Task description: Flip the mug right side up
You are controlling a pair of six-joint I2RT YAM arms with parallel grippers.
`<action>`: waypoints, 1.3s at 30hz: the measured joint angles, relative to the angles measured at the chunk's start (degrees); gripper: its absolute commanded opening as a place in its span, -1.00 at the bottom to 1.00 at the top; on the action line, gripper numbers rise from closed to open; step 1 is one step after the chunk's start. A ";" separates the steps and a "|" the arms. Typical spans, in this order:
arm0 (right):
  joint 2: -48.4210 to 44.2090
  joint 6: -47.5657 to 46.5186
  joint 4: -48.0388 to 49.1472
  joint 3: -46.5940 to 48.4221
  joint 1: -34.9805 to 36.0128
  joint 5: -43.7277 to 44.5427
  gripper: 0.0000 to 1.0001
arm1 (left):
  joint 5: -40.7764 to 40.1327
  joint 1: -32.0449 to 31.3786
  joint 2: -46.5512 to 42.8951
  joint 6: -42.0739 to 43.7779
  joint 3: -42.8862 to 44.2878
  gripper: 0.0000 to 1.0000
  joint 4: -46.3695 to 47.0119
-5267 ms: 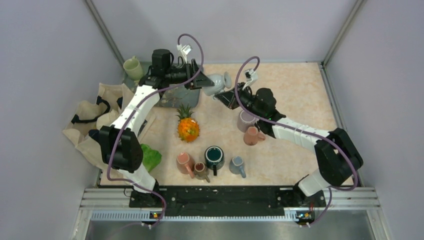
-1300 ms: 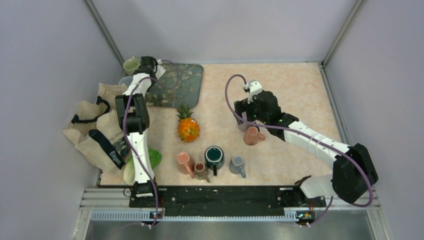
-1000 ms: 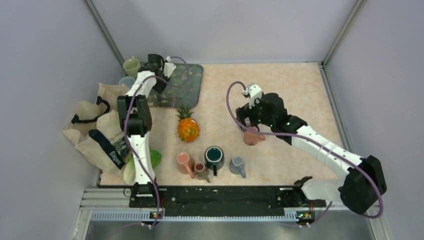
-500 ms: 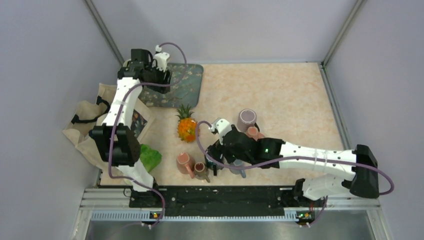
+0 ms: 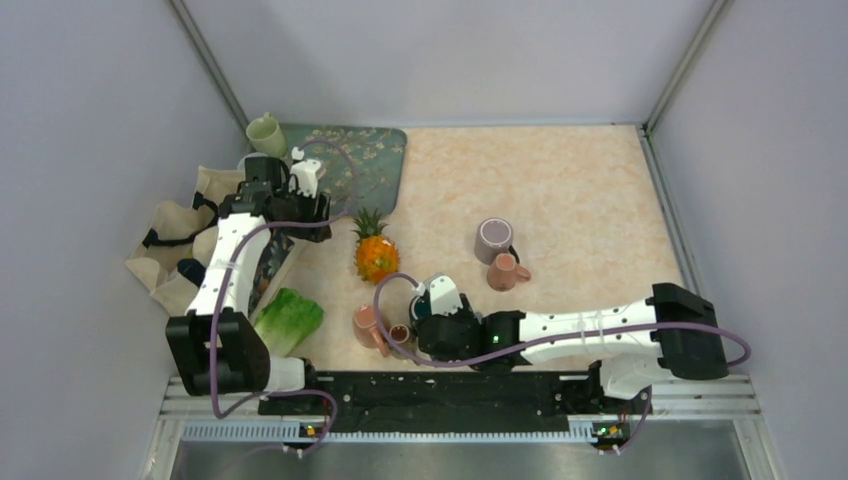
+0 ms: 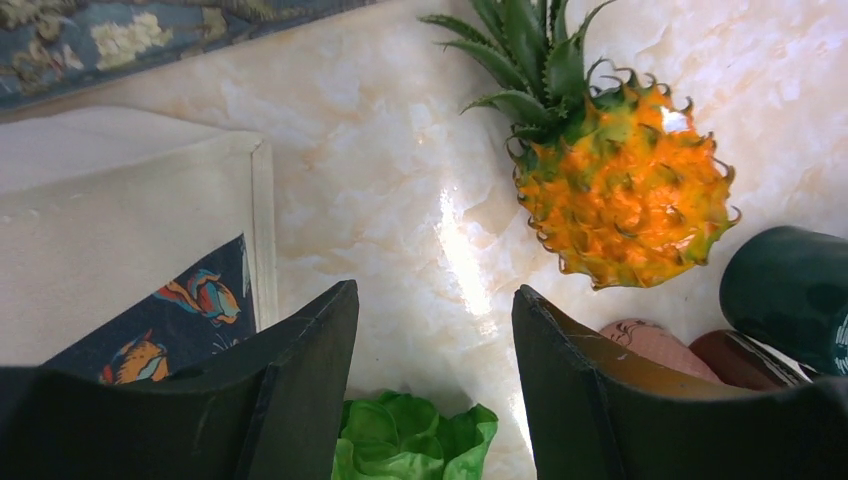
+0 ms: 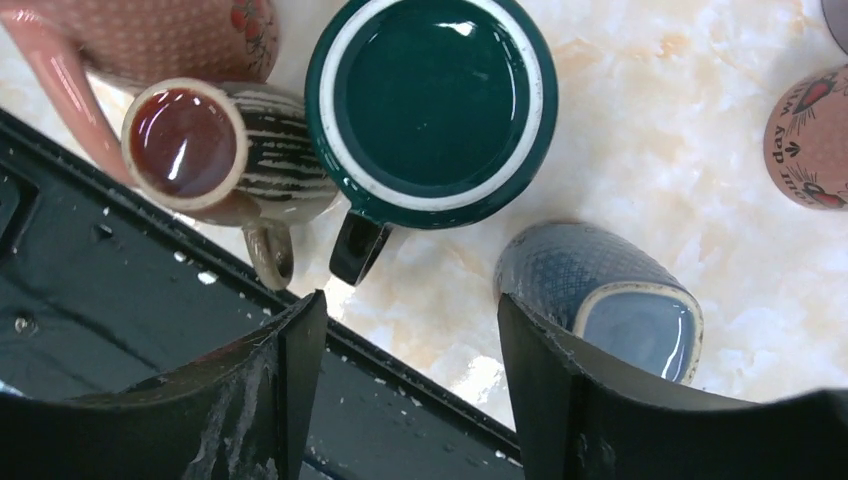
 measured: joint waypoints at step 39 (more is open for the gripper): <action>10.36 -9.40 8.70 2.05 -12.83 2.23 0.25 | 1.55 0.31 0.11 -0.74 -1.01 0.27 3.21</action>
